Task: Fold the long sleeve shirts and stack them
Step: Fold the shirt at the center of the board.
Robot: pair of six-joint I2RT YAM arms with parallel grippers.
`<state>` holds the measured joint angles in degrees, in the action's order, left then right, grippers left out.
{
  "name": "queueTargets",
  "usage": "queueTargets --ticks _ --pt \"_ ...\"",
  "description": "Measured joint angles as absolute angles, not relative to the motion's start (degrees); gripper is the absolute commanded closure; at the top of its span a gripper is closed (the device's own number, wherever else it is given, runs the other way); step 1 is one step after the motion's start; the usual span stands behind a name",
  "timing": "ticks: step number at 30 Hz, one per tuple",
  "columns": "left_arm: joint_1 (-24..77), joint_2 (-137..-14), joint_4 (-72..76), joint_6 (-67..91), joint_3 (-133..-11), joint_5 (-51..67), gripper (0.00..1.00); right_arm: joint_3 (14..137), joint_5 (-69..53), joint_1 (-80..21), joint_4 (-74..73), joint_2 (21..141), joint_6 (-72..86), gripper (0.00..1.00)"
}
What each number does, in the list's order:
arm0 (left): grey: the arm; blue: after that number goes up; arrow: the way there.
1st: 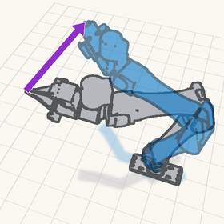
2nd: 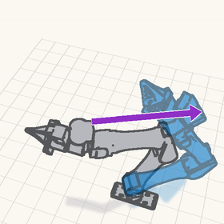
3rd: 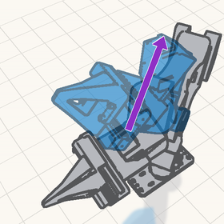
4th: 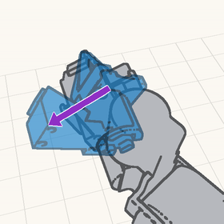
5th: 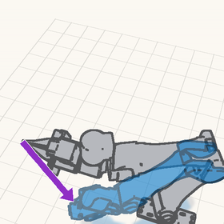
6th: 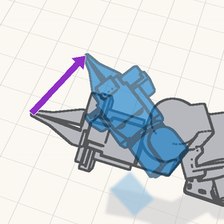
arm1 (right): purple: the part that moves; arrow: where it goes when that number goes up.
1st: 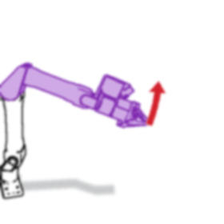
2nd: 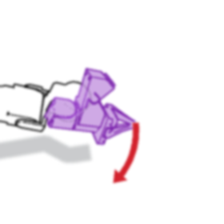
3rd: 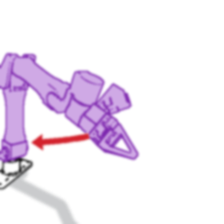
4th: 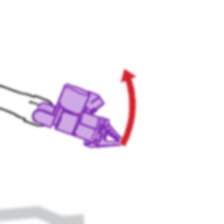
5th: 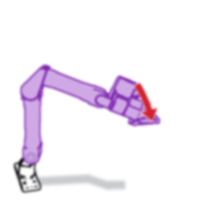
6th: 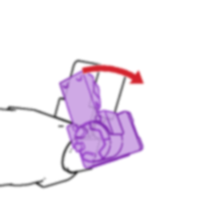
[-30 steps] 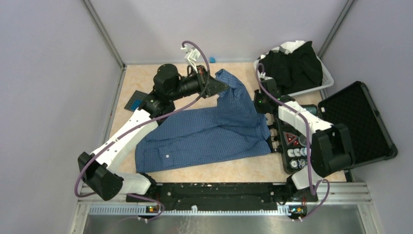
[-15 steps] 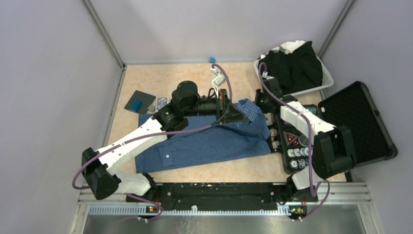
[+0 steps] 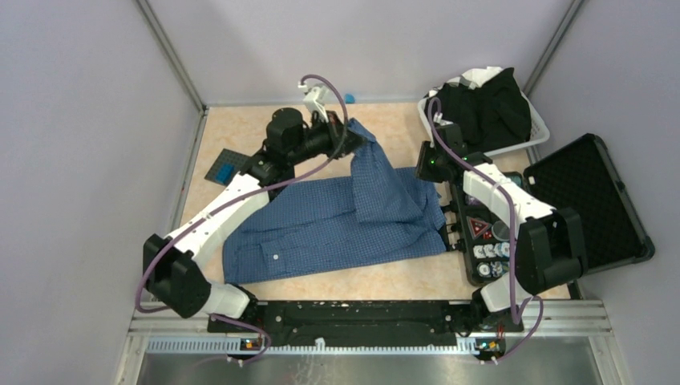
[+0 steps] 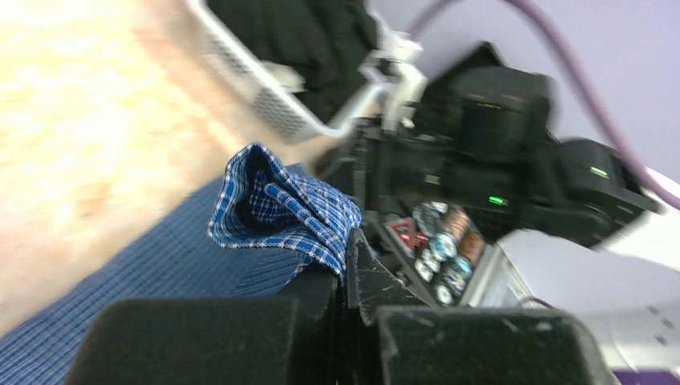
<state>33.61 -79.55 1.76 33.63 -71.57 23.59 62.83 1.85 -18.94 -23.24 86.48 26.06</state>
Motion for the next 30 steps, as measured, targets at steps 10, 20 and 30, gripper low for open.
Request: queueTargets --ticks 10,20,30 --pt "24.12 -80.71 0.91 34.61 -59.86 16.19 1.0 63.79 1.58 -19.03 -23.92 85.62 26.22 0.6" --pt "22.59 -72.05 -4.67 34.74 -51.37 9.43 1.0 59.66 2.7 -26.11 -22.83 83.05 26.7 0.63" --pt "22.59 -66.13 -11.07 34.79 -48.75 -0.03 1.0 58.78 1.65 -28.14 -21.15 86.15 26.87 0.64"
